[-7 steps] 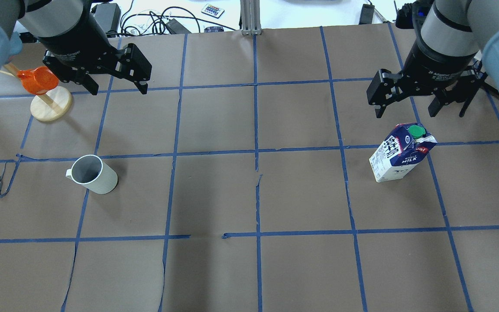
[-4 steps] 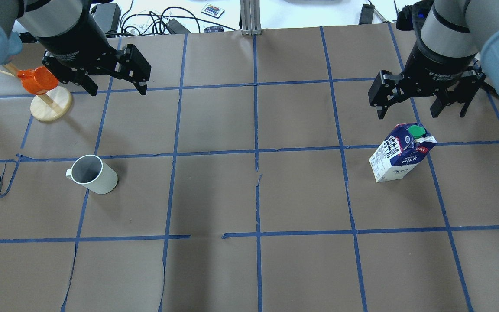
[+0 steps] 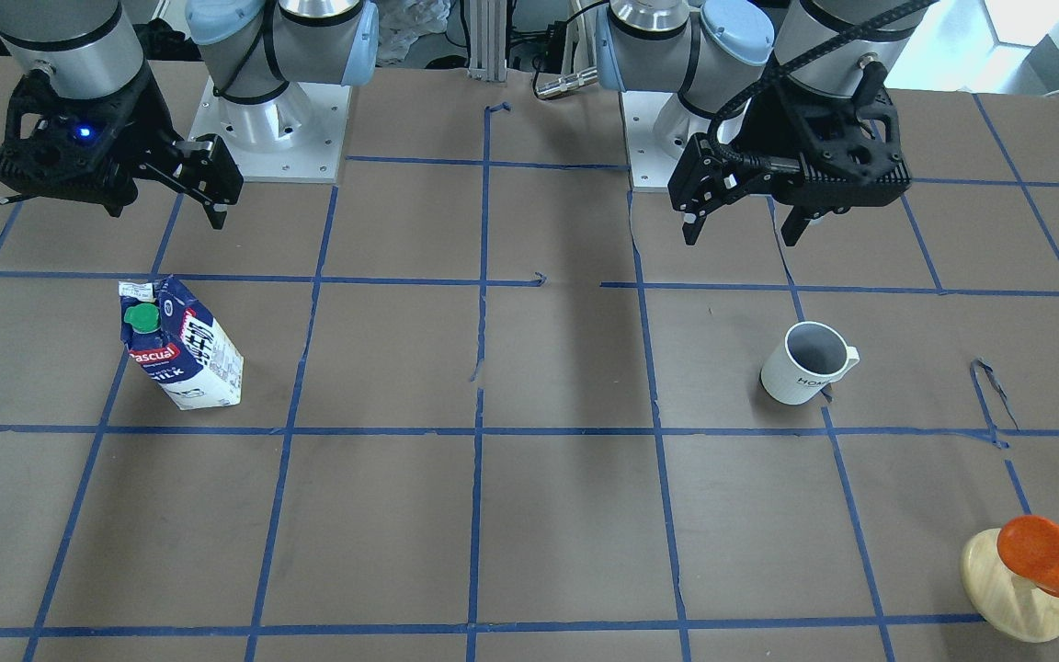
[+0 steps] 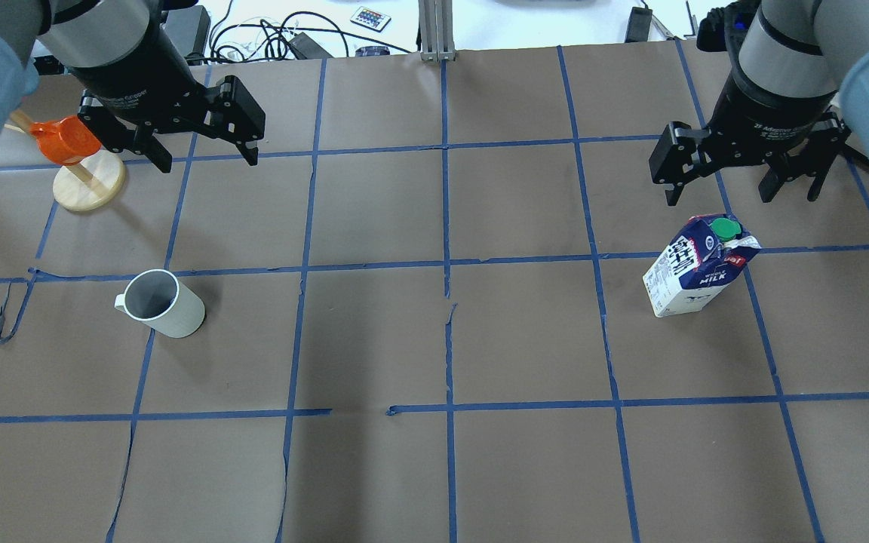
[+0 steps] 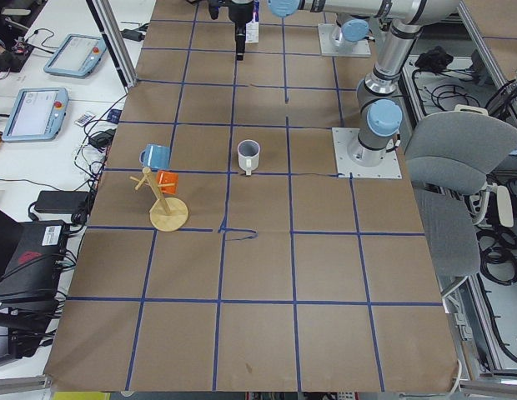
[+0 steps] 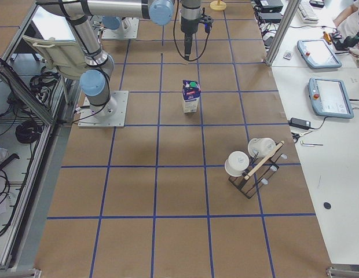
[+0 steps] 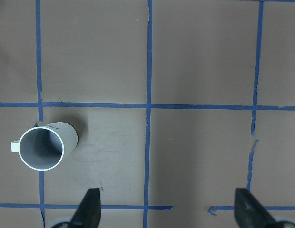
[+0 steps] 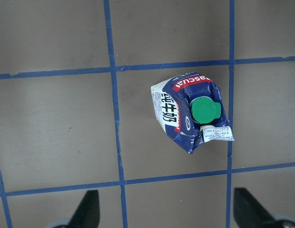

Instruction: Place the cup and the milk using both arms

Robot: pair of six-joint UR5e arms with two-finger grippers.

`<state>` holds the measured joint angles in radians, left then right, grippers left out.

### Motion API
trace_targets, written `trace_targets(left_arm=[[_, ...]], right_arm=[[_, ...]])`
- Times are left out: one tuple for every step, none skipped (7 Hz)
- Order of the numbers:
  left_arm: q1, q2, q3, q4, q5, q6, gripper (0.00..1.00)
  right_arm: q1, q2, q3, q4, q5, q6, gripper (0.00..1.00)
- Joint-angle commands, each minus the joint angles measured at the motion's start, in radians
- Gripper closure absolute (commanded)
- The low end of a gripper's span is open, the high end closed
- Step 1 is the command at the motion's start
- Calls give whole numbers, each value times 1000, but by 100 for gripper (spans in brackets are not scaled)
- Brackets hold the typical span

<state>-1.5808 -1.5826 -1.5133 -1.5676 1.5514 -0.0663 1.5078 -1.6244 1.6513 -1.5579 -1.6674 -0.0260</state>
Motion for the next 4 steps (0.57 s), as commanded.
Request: trace_targets(left_arm=[[7,-16,-22,6,1,90,0],[18,-31,-78,32,1,111,0],[40,-51,-153,135,48,118,0],[76,-77,-229,218,79,118,0]], right_arm=[[-32,14,4,-7,-11,-69,0],[-90,18,2,-7,-11,-74,0],[-134,26,7,-4,-5,-77,0],[-144,55,7,-7,-5,-118,0]])
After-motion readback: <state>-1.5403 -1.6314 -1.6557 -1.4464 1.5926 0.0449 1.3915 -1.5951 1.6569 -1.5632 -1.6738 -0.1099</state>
